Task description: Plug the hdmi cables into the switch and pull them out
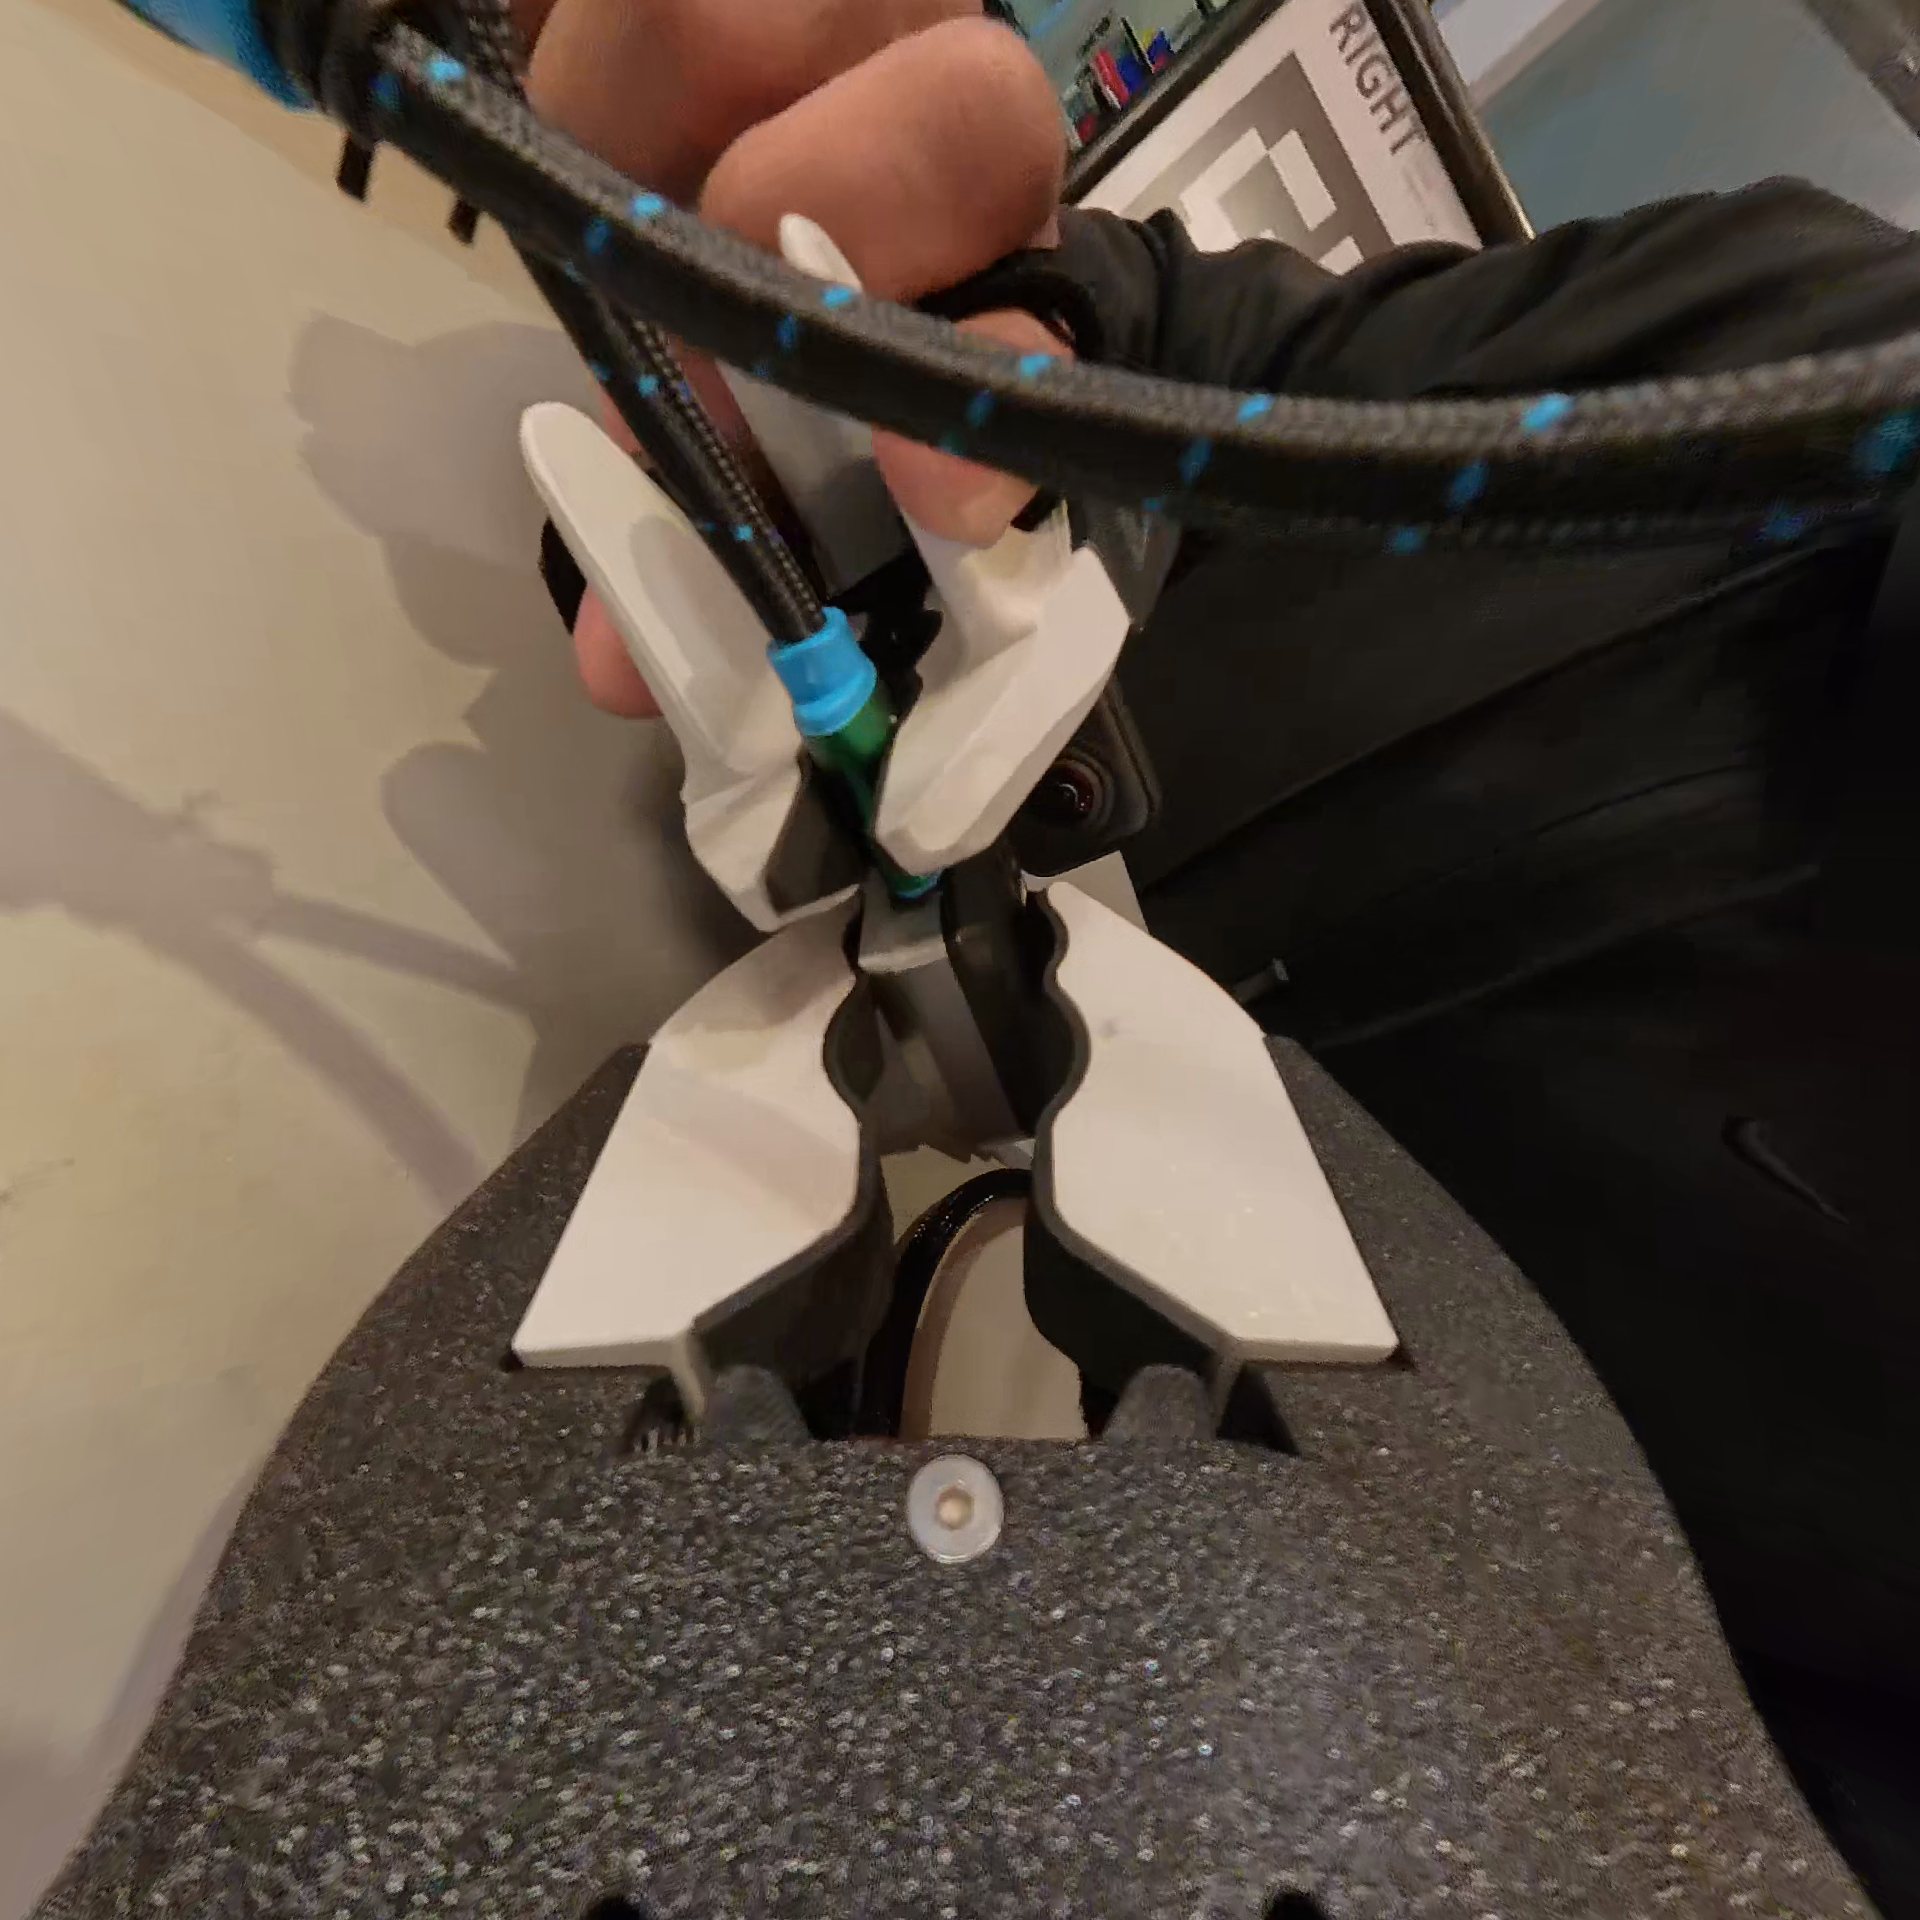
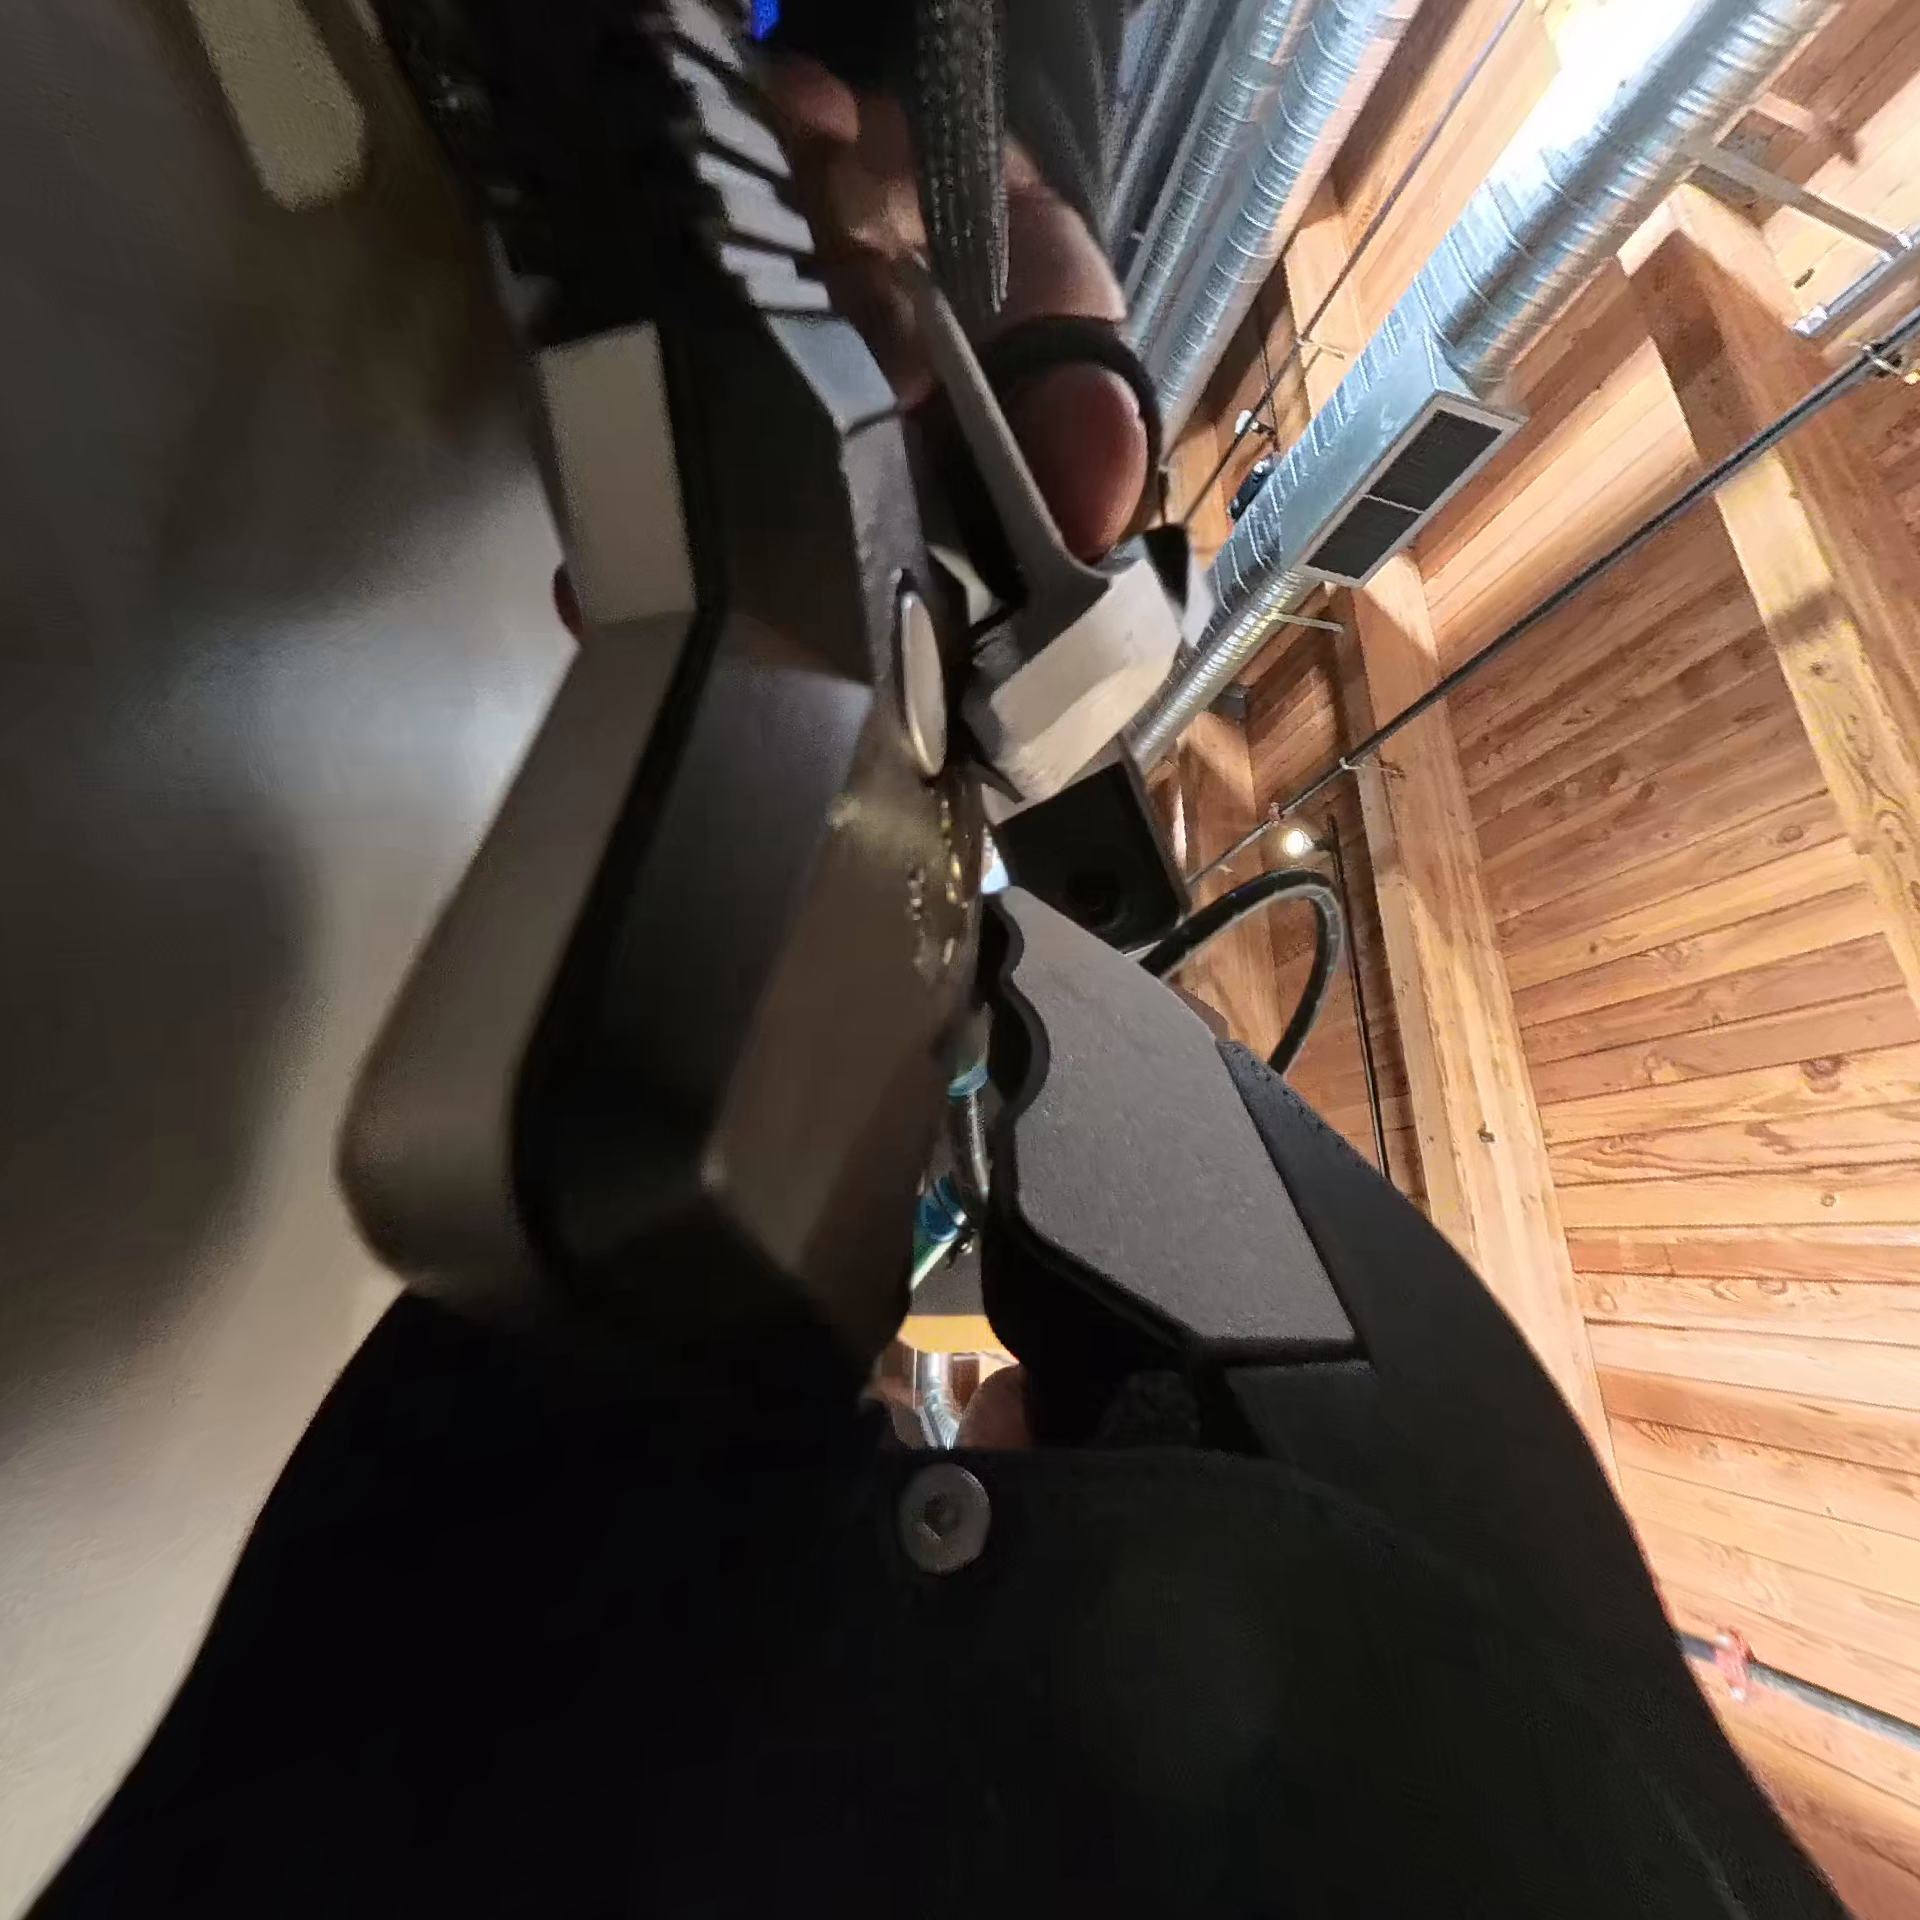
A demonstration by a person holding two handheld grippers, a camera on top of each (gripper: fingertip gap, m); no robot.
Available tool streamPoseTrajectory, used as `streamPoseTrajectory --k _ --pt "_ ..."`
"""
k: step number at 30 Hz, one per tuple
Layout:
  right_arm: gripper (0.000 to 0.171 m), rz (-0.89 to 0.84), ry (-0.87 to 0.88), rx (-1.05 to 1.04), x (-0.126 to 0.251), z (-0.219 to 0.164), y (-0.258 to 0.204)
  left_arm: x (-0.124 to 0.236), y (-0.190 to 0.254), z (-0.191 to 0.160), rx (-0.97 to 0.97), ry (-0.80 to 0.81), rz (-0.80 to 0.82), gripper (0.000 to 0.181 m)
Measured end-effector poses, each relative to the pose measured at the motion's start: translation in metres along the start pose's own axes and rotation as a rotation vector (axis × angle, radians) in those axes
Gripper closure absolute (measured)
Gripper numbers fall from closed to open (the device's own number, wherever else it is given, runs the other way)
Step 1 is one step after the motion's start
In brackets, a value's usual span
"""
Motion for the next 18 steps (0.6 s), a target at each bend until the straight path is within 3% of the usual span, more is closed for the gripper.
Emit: streamPoseTrajectory --k 1,4,18 --pt "0.160 0.018 0.006 0.004 0.000 -0.001 -0.002 0.000 0.000 -0.002 0.000 0.005 0.031 0.154" --pt "0.161 0.060 0.019 -0.002 -0.002 -0.002 -0.004 0.000 -0.001 -0.006 0.014 0.027 0.098 0.154" --pt "0.160 0.096 0.107 -0.063 -0.009 0.014 0.003 0.006 0.010 -0.022 0.022 -0.037 0.007 0.154"
Point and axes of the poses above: each gripper's, where its closed fingertips meet, x back along the fingers, z out of its top, y = z × x across the jaws, the point moved 9 cm from there along x, back along the fingers, and after that the axes turned 7 degrees about -z, right-handed, at the moved point
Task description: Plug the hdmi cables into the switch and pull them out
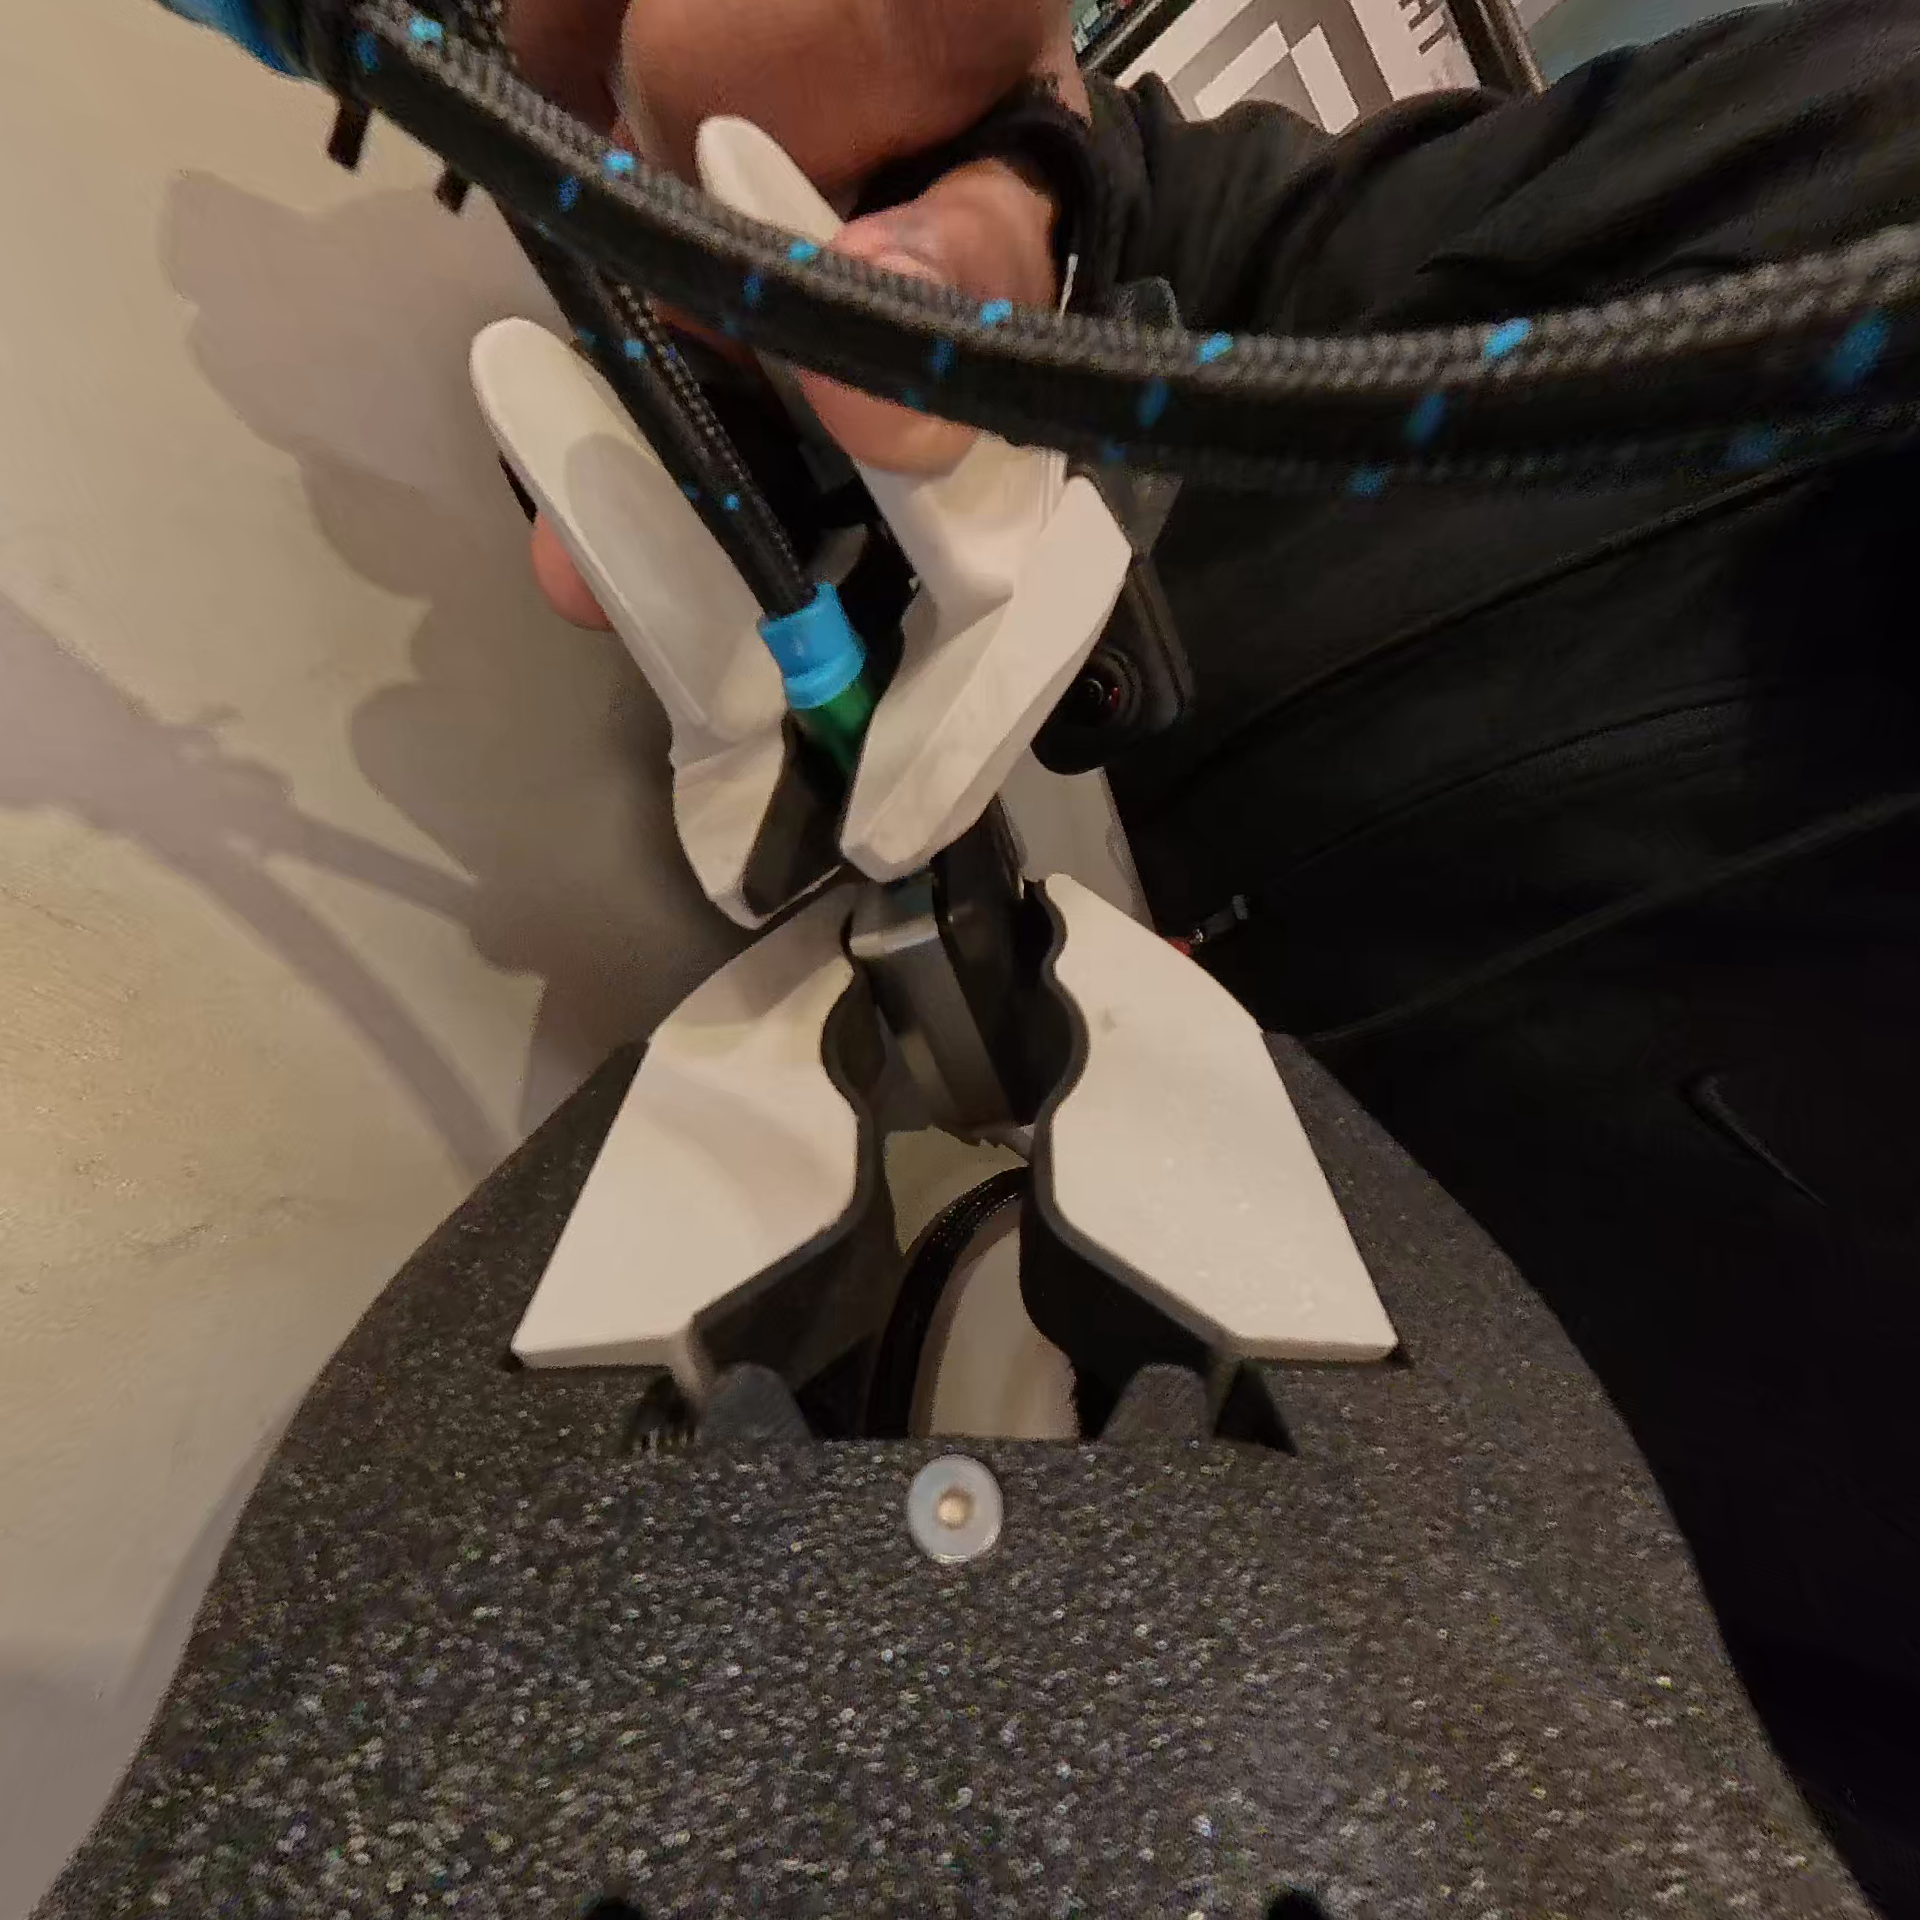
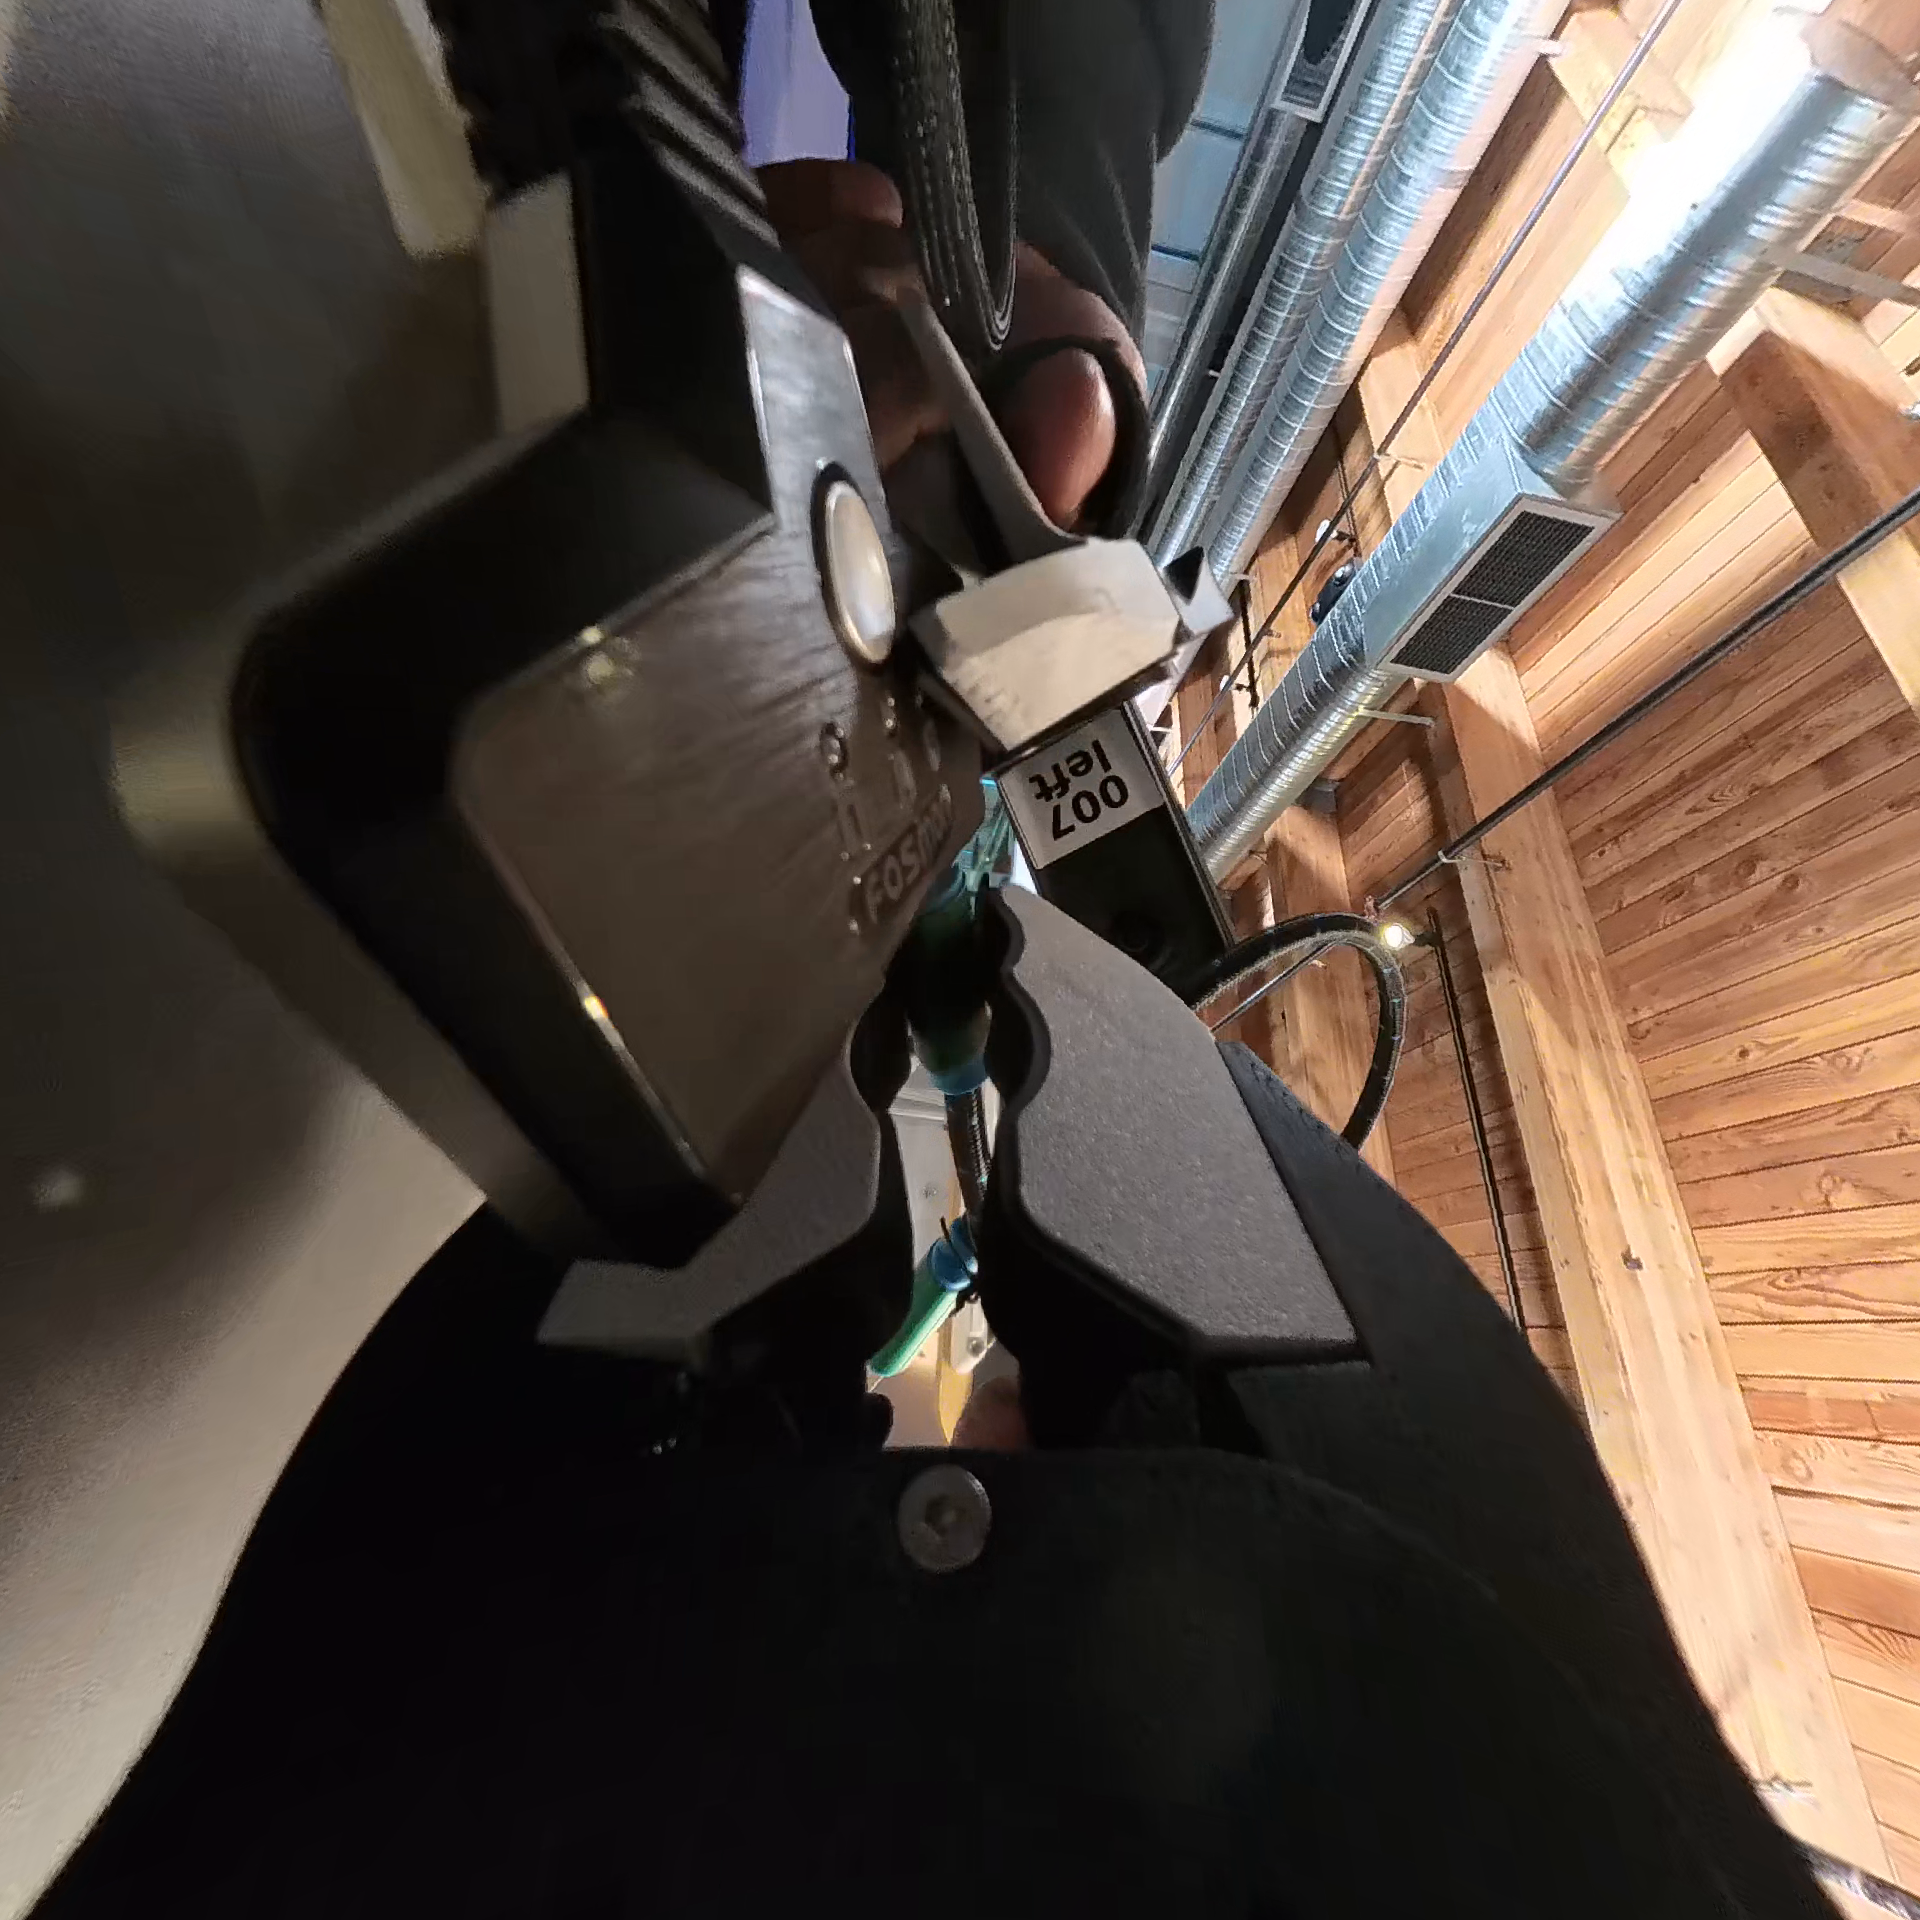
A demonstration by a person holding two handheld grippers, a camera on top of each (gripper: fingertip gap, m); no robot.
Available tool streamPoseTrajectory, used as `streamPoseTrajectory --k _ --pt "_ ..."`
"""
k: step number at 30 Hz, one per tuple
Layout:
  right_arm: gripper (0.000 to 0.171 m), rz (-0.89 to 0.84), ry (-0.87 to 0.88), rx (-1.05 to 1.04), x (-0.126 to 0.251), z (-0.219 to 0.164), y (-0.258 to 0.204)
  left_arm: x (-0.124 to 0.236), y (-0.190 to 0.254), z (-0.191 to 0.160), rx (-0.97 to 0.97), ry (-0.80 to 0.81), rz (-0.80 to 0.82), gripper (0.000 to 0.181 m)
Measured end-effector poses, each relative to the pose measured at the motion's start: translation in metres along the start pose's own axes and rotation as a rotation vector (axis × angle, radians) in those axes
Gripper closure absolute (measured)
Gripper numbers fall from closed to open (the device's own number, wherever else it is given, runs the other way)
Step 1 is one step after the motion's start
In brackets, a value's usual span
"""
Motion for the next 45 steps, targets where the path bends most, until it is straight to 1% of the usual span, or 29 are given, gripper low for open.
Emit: streamPoseTrajectory --k 5,10,15,17,19,21,23,25,26,27,32,36,37,39,45 --pt "0.160 0.010 0.001 0.002 -0.003 0.001 -0.001 0.002 0.001 -0.003 0.008 -0.004 0.017 0.154" --pt "0.159 0.024 -0.004 -0.024 -0.014 0.005 -0.001 0.012 0.004 -0.010 0.019 0.016 0.021 0.155" --pt "0.157 0.090 -0.046 -0.152 -0.017 0.002 -0.004 0.014 0.000 -0.010 0.045 0.031 0.054 0.155" --pt "0.153 0.159 -0.074 -0.199 -0.018 0.002 -0.004 0.015 -0.002 -0.010 0.052 0.025 0.072 0.155" --pt "0.139 0.261 -0.103 -0.233 -0.020 0.002 -0.005 0.015 -0.003 -0.009 0.063 0.023 0.075 0.155" --pt "0.131 0.362 -0.117 -0.255 -0.020 0.002 -0.004 0.014 -0.003 -0.009 0.060 0.011 0.074 0.154" --pt "0.128 0.476 -0.120 -0.280 -0.022 0.002 0.000 0.013 -0.003 -0.008 0.056 -0.001 0.072 0.154" --pt "0.131 0.588 -0.124 -0.307 -0.024 0.001 0.006 0.012 -0.003 -0.007 0.057 -0.012 0.080 0.154" --pt "0.137 0.627 -0.134 -0.328 -0.026 0.000 0.009 0.012 -0.002 -0.006 0.058 -0.016 0.092 0.153" --pt "0.150 0.641 -0.144 -0.347 -0.027 -0.001 0.012 0.012 -0.002 -0.006 0.056 -0.023 0.107 0.153" --pt "0.152 0.642 -0.127 -0.365 -0.026 0.001 0.011 0.010 0.002 -0.007 0.034 -0.052 0.149 0.151" --pt "0.149 0.782 -0.108 -0.414 -0.023 0.009 0.014 0.000 0.002 -0.006 0.026 -0.079 0.120 0.152" --pt "0.148 0.815 -0.104 -0.405 -0.022 0.012 0.014 -0.004 0.002 -0.006 0.024 -0.108 0.115 0.151" --pt "0.149 0.871 -0.108 -0.399 -0.021 0.012 0.017 -0.006 0.002 -0.006 0.017 -0.111 0.111 0.152" --pt "0.150 0.874 -0.043 -0.435 -0.018 0.001 0.018 -0.005 0.000 -0.006 0.025 -0.065 0.111 0.153"
Point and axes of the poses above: each gripper's, where its closed fingertips meet, x back along the fingers, z out of its top, y = z × x across the jaws, the point moved 9 cm from there along x, back along the fingers, and after that the axes turned 7 degrees about -z, right-handed, at the moved point
